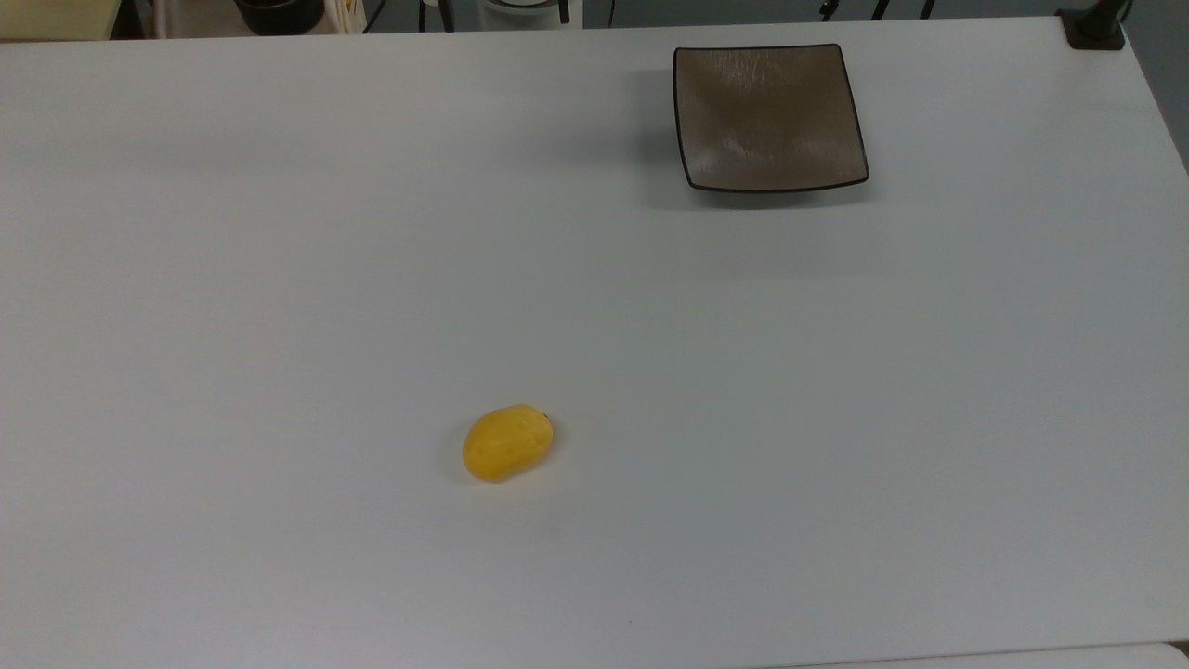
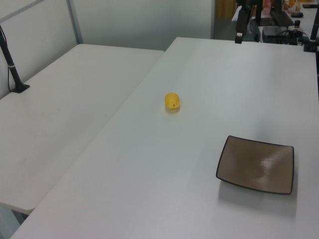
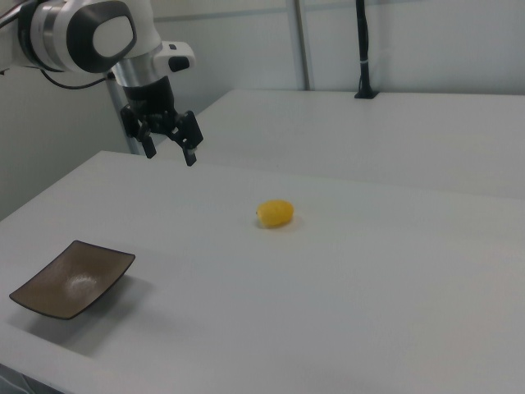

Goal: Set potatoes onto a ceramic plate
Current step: 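Move the open gripper from rest toward the yellow potato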

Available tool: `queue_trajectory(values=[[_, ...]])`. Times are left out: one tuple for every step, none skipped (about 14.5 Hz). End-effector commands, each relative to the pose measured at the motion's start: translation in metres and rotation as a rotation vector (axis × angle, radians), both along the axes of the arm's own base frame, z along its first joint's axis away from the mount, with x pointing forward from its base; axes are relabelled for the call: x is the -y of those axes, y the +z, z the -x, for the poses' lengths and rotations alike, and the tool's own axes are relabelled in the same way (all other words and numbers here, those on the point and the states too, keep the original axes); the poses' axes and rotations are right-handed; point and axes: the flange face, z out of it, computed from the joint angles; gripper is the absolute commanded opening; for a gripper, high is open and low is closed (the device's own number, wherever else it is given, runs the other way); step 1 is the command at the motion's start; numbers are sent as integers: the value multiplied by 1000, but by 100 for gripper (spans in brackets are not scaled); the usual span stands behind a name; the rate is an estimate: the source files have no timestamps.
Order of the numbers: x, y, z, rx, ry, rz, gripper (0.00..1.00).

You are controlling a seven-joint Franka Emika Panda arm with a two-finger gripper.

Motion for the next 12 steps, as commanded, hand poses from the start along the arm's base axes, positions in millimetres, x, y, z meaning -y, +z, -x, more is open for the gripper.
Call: queue_trajectory(values=[[0, 1, 0, 17, 13, -19, 100], [0, 1, 0, 17, 13, -19, 100], [0, 1, 0, 18, 13, -19, 100], [0, 0, 0, 15, 13, -18, 100], [0, 1, 0, 17, 13, -19, 100], [0, 1, 0, 17, 13, -19, 100], [0, 1, 0, 14, 20, -18, 100], [0, 0, 0, 13, 23, -17, 100], [-1, -3, -1, 8, 25, -16, 100], [-1, -5, -2, 4, 26, -15, 100], [-1, -8, -4, 1, 23, -14, 100], [-3, -13, -8, -6, 11, -12, 100]])
